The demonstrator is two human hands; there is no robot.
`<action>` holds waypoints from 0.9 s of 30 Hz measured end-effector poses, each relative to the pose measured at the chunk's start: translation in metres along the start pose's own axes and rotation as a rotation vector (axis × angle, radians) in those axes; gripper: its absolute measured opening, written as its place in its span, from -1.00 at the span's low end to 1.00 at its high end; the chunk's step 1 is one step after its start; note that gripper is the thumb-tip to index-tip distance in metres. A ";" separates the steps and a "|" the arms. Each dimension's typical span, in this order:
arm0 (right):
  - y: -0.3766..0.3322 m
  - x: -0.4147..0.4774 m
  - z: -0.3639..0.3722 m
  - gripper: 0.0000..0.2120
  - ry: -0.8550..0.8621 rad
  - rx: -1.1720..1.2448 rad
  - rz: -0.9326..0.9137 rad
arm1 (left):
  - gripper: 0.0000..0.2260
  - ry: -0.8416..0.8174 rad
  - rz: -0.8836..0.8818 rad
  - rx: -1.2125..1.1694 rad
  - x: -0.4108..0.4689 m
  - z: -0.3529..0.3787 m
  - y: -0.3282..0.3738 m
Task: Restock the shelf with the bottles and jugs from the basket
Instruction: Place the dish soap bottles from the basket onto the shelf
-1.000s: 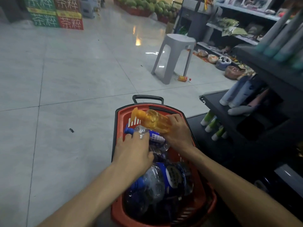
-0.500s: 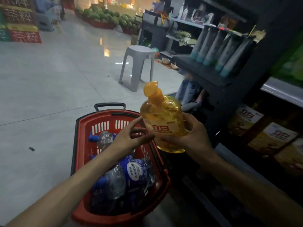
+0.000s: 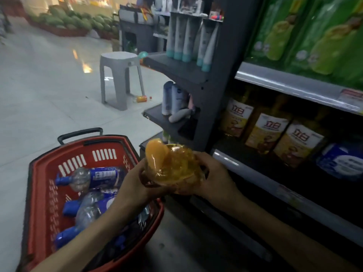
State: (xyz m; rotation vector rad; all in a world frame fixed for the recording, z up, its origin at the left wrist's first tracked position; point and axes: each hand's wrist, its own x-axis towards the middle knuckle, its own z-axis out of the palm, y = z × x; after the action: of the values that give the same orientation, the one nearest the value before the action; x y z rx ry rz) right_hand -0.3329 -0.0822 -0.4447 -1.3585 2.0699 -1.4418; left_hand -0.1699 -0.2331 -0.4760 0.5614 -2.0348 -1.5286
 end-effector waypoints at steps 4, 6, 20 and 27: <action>0.012 -0.012 -0.026 -0.35 0.043 -0.166 -0.112 | -0.49 0.037 0.107 0.139 0.002 0.028 0.006; 0.016 -0.018 -0.039 -0.37 0.099 -0.270 -0.140 | -0.50 0.052 0.147 0.150 0.004 0.046 0.013; 0.065 -0.020 -0.127 -0.36 0.565 -0.358 -0.055 | -0.45 -0.097 0.248 0.042 0.078 0.158 0.077; 0.093 -0.006 -0.163 -0.38 0.657 -0.081 0.083 | -0.48 -0.180 0.297 0.118 0.117 0.203 0.088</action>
State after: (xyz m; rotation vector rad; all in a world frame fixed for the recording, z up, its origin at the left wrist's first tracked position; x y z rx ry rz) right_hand -0.4875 0.0238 -0.4492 -0.8703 2.5485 -1.9753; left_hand -0.3901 -0.1301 -0.4165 0.1560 -2.2378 -1.3289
